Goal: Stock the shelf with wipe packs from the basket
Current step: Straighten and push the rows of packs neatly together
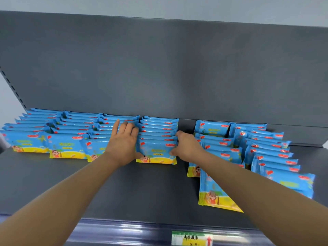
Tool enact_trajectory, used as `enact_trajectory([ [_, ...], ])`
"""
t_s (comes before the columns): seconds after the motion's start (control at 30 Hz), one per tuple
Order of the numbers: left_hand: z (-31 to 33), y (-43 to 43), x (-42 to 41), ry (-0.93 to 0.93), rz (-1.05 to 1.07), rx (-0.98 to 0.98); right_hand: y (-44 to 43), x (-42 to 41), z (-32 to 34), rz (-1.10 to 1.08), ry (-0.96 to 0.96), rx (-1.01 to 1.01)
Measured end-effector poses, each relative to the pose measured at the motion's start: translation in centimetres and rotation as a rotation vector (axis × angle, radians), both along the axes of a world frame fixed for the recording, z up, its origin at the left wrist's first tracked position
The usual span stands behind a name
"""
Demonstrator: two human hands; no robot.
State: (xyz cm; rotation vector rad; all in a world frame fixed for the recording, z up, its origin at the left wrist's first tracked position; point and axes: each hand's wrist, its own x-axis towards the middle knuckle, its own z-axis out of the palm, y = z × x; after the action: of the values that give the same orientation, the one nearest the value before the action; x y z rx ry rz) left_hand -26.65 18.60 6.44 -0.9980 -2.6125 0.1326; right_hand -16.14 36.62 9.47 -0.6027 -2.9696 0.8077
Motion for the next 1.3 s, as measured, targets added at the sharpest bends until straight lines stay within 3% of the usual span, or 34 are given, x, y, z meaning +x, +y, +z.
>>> enact_trajectory([
  [0.53, 0.6, 0.7, 1.1, -0.033, -0.030, 0.069, 0.3, 1.4, 0.8, -0.014, 0.083, -0.009],
  [0.7, 1.9, 4.7, 6.3, -0.060, -0.299, 0.294, 6.3, 4.1, 2.9, -0.122, 0.135, 0.133],
  [0.8, 2.1, 8.3, 10.0, -0.312, -0.559, 0.348, 10.4, 6.0, 3.2, -0.076, -0.037, 0.168],
  [0.87, 1.3, 10.1, 11.8, -0.447, -0.625, 0.250, 12.2, 7.0, 2.8, 0.010, -0.252, 0.203],
  [0.93, 0.2, 11.5, 12.9, -0.438, -0.618, 0.127, 13.3, 7.2, 2.2, 0.072, -0.391, 0.267],
  [1.03, -1.2, 13.1, 13.6, -0.388, -0.592, 0.045, 14.0, 6.4, 1.9, 0.144, -0.408, 0.274],
  [1.17, -1.7, 14.0, 13.3, -0.294, -0.556, 0.075, 14.7, 4.5, 2.2, 0.156, -0.488, 0.192],
  [1.3, -1.8, 14.1, 12.5, -0.253, -0.477, 0.092, 15.3, 2.7, 2.0, 0.138, -0.581, 0.237],
])
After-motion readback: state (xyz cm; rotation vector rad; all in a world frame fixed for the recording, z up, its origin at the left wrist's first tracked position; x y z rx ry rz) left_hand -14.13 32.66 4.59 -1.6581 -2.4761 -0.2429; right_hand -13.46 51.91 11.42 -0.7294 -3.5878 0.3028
